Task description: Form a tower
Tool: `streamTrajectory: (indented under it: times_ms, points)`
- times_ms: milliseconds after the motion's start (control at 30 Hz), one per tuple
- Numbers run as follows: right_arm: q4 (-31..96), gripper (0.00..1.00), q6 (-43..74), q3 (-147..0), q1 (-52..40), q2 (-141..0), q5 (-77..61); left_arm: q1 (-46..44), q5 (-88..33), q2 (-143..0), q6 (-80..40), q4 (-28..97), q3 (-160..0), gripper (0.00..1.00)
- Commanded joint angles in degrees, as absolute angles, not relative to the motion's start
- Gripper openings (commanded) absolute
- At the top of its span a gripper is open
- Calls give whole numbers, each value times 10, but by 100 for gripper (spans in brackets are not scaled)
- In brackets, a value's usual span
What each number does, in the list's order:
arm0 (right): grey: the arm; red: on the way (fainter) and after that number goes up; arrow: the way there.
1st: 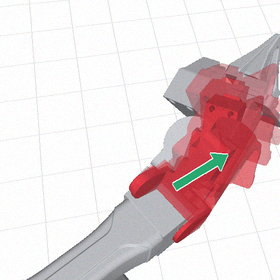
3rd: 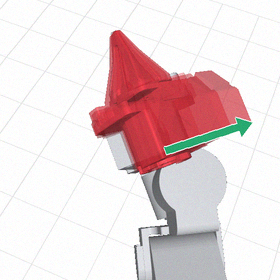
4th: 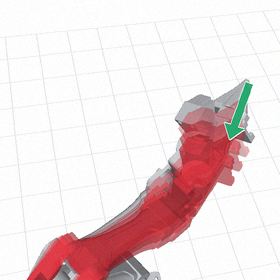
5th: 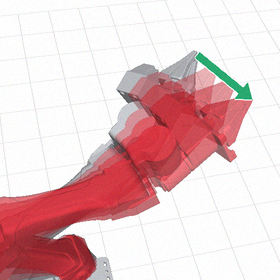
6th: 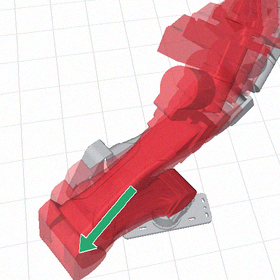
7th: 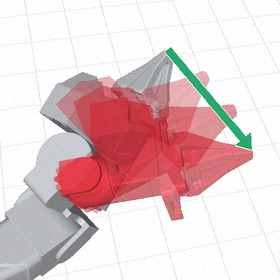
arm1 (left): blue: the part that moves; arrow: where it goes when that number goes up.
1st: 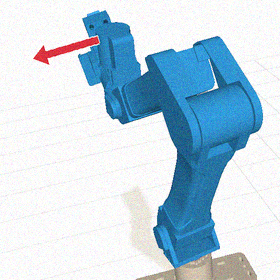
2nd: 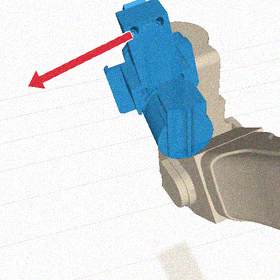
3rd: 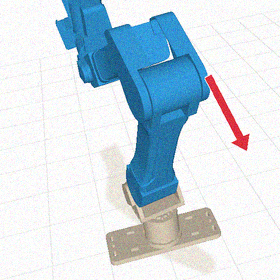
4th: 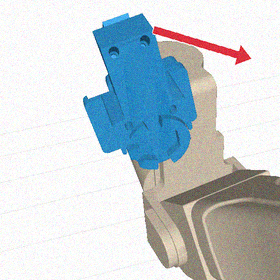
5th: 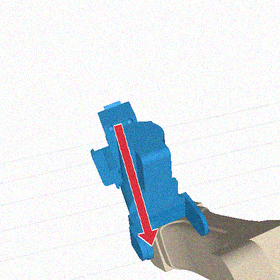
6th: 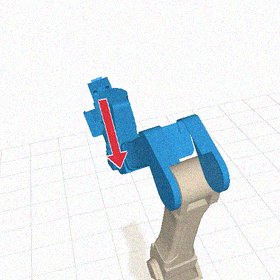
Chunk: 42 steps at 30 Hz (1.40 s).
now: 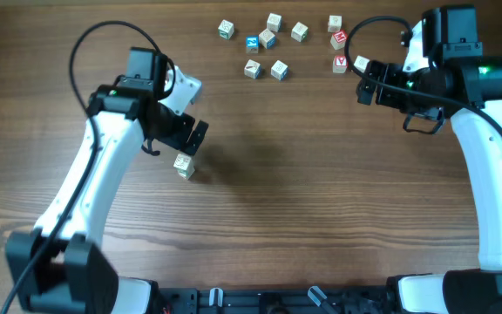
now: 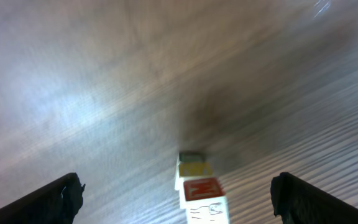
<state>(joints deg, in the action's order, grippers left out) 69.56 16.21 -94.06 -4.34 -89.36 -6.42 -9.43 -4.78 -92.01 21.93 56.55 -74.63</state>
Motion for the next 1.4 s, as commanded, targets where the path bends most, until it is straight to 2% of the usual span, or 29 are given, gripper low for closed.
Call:
streamTrajectory:
  times_ms: [0, 400, 633, 1033, 1200, 1367]
  points:
    - [684, 100, 150, -926, -42, -887, -74, -95, -10, -950, 219, 583, -750, 100]
    - [674, 100, 150, -924, -42, -887, -73, -95, -49, -973, 201, 639, -745, 100]
    - [669, 100, 150, -924, -42, -887, -73, -95, -57, -973, 202, 559, -669, 100]
    - [669, 100, 150, -924, -42, -887, -73, -95, -31, -975, 202, 502, -625, 100]
    - [669, 100, 150, -924, -42, -887, -73, -95, -14, -981, 206, 495, -625, 93]
    - [668, 100, 150, -924, -42, -887, -73, -95, -14, -1013, 206, 494, -625, 93]
